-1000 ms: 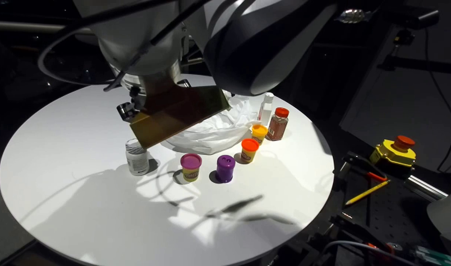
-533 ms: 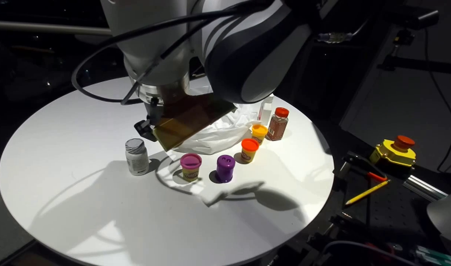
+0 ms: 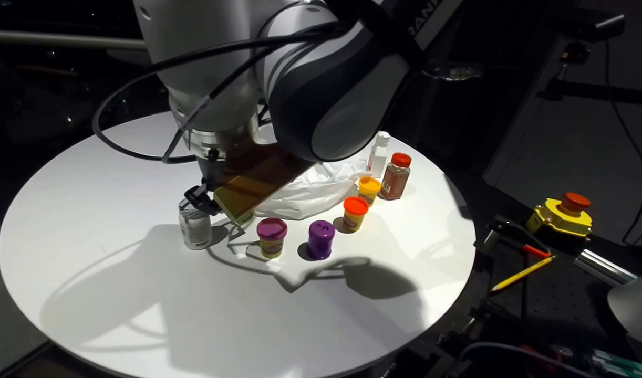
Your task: Pick up the bottles and containers from the plastic bag and put them on the table.
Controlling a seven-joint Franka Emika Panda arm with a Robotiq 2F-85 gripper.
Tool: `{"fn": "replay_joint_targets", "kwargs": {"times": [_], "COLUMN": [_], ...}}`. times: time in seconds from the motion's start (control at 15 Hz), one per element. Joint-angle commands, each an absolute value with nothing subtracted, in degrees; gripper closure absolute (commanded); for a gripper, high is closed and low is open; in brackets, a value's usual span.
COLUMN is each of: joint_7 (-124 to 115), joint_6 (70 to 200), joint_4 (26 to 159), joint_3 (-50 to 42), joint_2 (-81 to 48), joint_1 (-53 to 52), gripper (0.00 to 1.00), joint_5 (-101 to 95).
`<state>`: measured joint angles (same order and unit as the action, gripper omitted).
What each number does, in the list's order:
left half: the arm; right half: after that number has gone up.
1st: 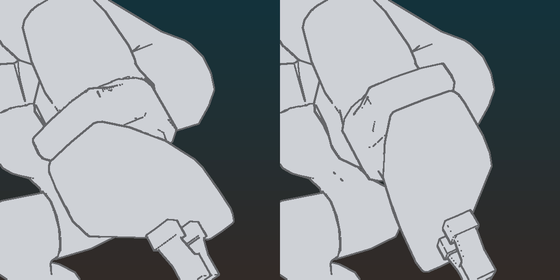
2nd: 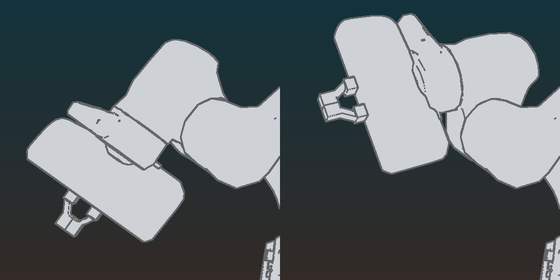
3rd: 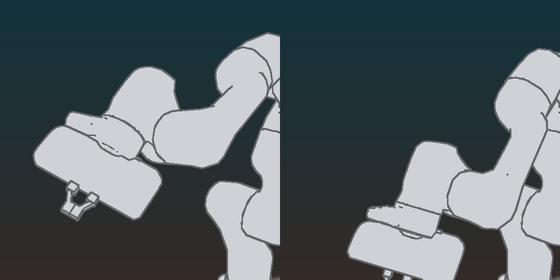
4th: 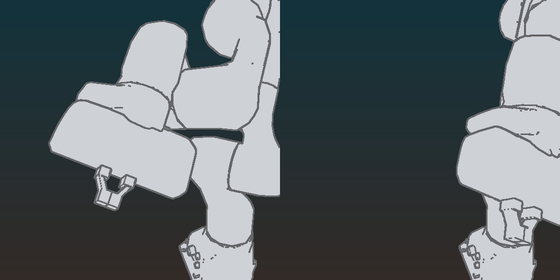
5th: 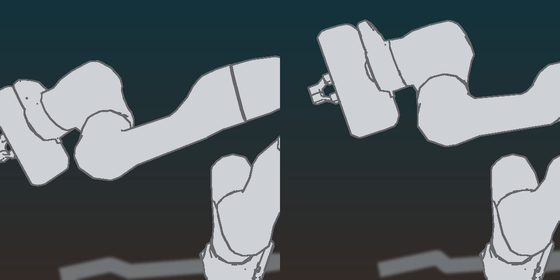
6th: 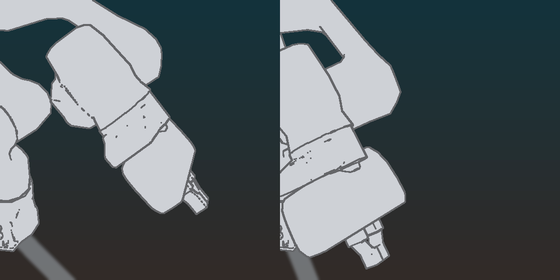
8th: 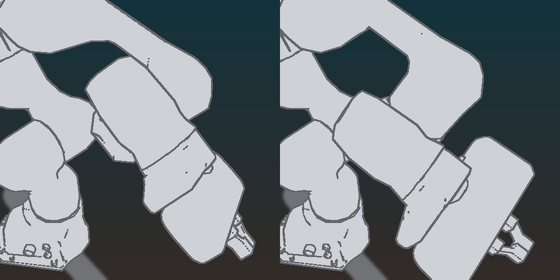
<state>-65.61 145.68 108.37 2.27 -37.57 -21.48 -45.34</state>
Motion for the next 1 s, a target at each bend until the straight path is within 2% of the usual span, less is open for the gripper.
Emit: {"fn": "replay_joint_targets", "kwargs": {"times": [0.0, 0.33, 0.93], "joint_7": [-67.67, -65.35, -38.61], "joint_6": [146.49, 145.53, 111.96], "joint_4": [105.75, 108.16, 102.84], "joint_3": [-1.1, -0.09, 6.98], "joint_2": [-37.96, -33.15, -22.05], "joint_1": [-24.37, -24.25, -22.53], "gripper": [0.34, 0.01, 0.0], "joint_5": [-46.99, -45.52, -29.78]}}
